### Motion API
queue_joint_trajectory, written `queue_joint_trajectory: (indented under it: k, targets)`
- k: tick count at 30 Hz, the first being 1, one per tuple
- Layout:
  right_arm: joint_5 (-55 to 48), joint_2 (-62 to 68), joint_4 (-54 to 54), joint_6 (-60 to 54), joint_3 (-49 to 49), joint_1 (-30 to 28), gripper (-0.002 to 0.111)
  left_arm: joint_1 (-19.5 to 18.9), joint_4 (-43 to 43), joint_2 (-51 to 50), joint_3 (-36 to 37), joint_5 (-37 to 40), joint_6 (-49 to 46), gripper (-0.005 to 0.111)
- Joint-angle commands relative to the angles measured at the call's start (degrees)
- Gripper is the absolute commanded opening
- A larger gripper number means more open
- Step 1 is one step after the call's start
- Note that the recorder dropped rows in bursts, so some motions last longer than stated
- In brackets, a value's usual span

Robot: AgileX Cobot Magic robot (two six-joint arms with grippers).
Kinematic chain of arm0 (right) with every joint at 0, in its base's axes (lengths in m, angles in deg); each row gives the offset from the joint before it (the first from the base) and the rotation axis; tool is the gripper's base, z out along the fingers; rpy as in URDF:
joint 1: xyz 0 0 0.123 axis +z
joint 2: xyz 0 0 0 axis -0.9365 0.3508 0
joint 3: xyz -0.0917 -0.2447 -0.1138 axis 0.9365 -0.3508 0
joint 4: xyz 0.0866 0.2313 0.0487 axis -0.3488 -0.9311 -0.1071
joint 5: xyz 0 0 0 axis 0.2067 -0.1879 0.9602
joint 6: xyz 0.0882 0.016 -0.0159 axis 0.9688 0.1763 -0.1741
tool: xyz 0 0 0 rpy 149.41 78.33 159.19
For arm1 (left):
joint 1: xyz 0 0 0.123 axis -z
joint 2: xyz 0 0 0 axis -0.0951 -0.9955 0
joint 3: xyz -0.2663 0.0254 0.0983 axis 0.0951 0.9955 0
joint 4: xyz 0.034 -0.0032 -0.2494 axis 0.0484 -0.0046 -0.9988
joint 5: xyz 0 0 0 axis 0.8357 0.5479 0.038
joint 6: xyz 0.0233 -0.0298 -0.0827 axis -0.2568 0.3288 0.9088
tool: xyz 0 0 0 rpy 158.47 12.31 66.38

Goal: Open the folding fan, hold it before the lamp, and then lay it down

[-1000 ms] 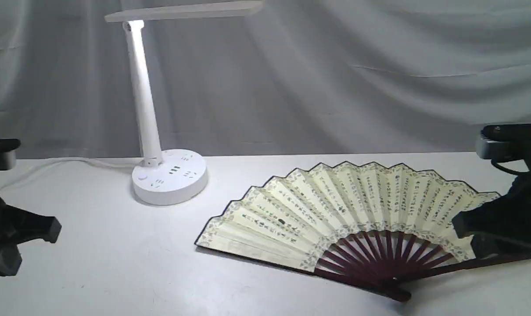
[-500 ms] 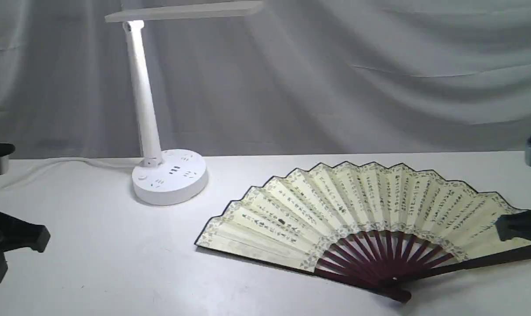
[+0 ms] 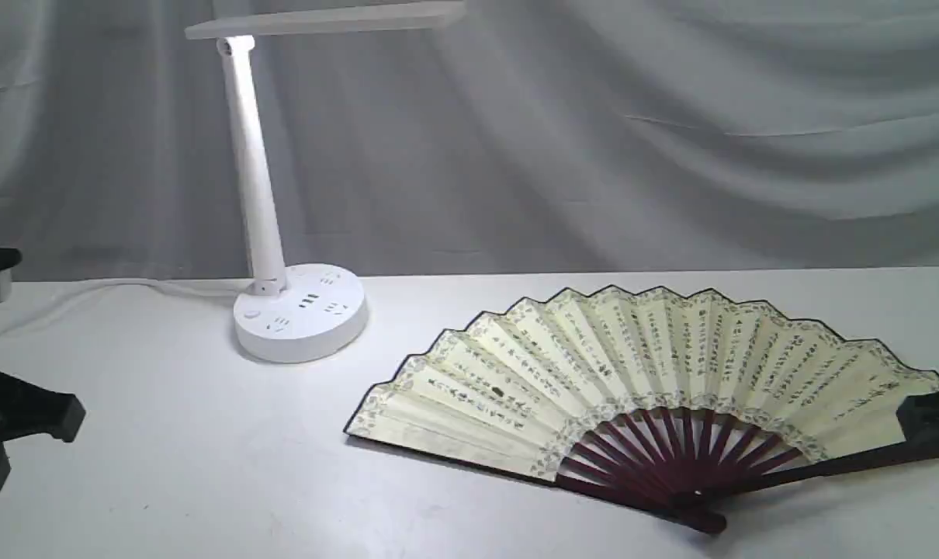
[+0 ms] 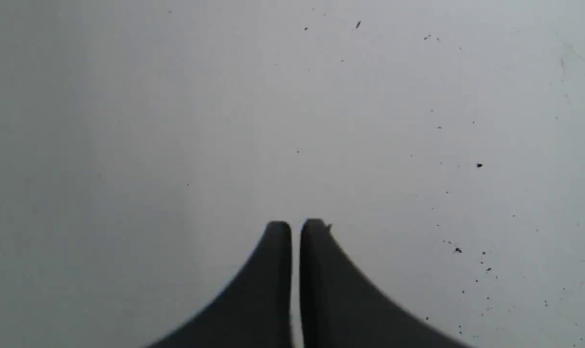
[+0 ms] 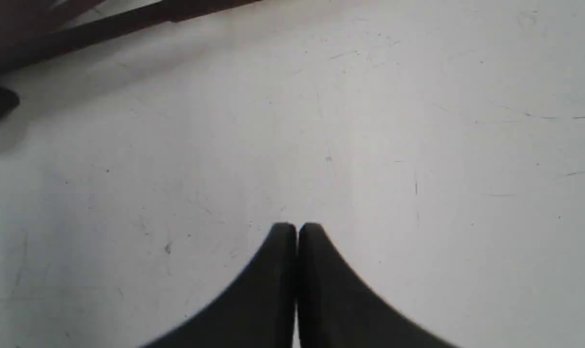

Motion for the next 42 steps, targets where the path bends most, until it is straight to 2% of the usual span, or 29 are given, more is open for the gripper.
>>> queue_joint_trajectory:
  k: [1, 17, 32, 42]
  targets:
    - [0.6, -1.1, -1.7, -1.7, 0.1, 1.3, 0.000, 0.0, 0.3, 1.5, -0.1, -0.3, 0.1, 0.000]
    - [-1.7, -5.6, -4.7, -5.6, 0.1, 1.3, 0.000, 0.0, -2.2, 8.8, -0.1, 0.0, -4.4, 0.000]
    - [-5.6, -26.7, -4.7, -5.9, 0.1, 1.3, 0.000, 0.0, -2.3, 24.9, -0.1, 3.6, -5.3, 0.000]
    - [-12.0, -46.4, -3.4, -6.2, 0.1, 1.3, 0.000, 0.0, -2.8, 43.4, -0.1, 9.7, -5.3, 0.000]
